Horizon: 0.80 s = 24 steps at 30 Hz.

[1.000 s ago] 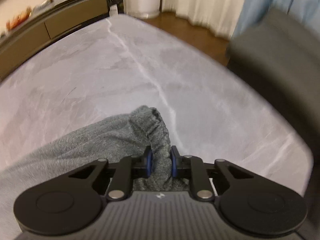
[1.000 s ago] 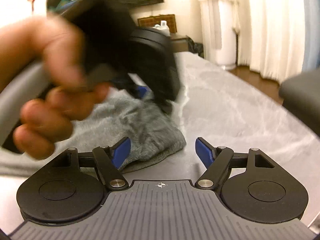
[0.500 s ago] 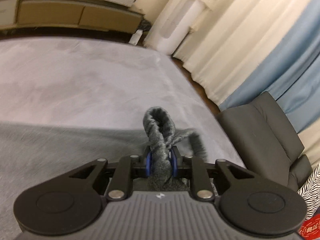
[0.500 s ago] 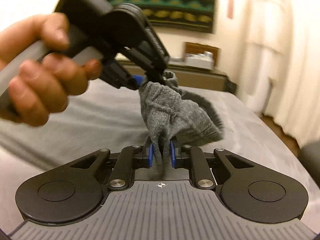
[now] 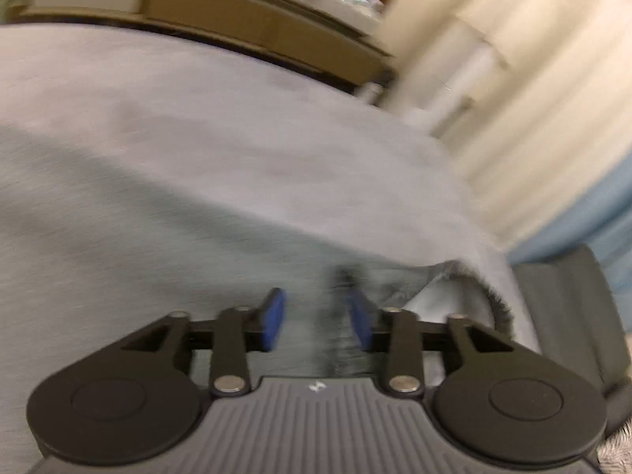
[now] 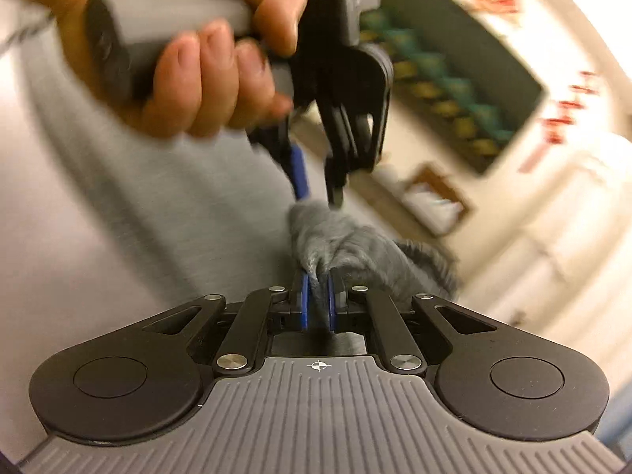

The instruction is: Fold clothes

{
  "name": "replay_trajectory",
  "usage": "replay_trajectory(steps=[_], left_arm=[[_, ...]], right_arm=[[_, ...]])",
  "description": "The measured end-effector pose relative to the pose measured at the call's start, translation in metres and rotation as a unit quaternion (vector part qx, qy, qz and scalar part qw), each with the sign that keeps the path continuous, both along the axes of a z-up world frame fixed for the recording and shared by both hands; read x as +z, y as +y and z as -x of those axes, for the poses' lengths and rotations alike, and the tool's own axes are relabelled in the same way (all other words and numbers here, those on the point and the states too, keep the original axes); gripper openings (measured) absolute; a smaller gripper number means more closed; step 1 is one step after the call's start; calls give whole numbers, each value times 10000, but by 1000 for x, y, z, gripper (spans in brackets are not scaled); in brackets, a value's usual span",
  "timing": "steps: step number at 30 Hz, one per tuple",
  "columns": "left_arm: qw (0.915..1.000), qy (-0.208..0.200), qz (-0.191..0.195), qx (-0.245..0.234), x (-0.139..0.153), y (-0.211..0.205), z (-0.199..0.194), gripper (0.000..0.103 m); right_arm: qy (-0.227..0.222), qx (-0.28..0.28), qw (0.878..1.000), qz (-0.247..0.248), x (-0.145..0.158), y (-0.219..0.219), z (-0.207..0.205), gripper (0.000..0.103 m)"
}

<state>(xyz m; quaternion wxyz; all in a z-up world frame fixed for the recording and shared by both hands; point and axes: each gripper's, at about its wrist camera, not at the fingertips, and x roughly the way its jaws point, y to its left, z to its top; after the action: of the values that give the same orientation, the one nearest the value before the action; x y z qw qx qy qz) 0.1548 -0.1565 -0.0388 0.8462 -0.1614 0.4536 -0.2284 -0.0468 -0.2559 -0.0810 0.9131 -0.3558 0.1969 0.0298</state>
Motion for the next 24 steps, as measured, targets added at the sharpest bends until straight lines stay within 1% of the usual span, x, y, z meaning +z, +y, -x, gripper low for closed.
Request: replay_trajectory(steps=[1,4,5,7,10,11,12,13,14,15,17,18,21,23,24], left_arm=[[9999,-41,-3,97,0,10,3,48],[9986,-452,176,-223,22,3,14,57],[9971,-521,166,-537,28,-13,17,59],[9913,-650,122,-1141,38,-45,21,67],[9814,-728,-239,-1759,34,-89,29,71],[9796,-747,-482,-1804,29,-99,30,70],[9784,-749,-664,-1810,24,-105,30,57],[9812,-692,-636,-1684,22,-96,30,24],[9839,-635,-608,-1558,20,-87,29,12],[9863,-578,-579,-1432,18,-79,29,8],[9906,-463,-522,-1179,14,-61,28,8],[9923,-396,-498,-1065,11,-53,28,8],[9941,-83,-541,-932,-1,-36,35,9],[9940,-37,-563,-934,-4,-35,41,12],[9946,-56,-545,-886,-3,-35,40,15]], right_arm=[[117,45,9999,47,-4,1,-3,9],[274,14,9996,-7,-9,-5,-10,10],[317,-7,9995,-44,-9,-7,-12,10],[365,-18,9993,-61,-6,-7,-10,10],[380,-32,9992,-114,0,-7,-7,10],[372,-41,9992,-151,3,-3,-5,10],[349,-54,9992,-201,4,-1,-2,9],[318,-67,9991,-255,5,-3,2,9],[277,-76,9991,-316,7,-5,4,8],[226,-81,9989,-392,9,-8,5,6],[86,-54,9984,-552,15,-13,8,5],[111,-15,9981,-607,16,-15,8,5],[341,117,9973,-647,17,-16,9,4],[571,153,9971,-488,13,-15,8,4],[619,161,9971,-414,11,-15,8,4]])
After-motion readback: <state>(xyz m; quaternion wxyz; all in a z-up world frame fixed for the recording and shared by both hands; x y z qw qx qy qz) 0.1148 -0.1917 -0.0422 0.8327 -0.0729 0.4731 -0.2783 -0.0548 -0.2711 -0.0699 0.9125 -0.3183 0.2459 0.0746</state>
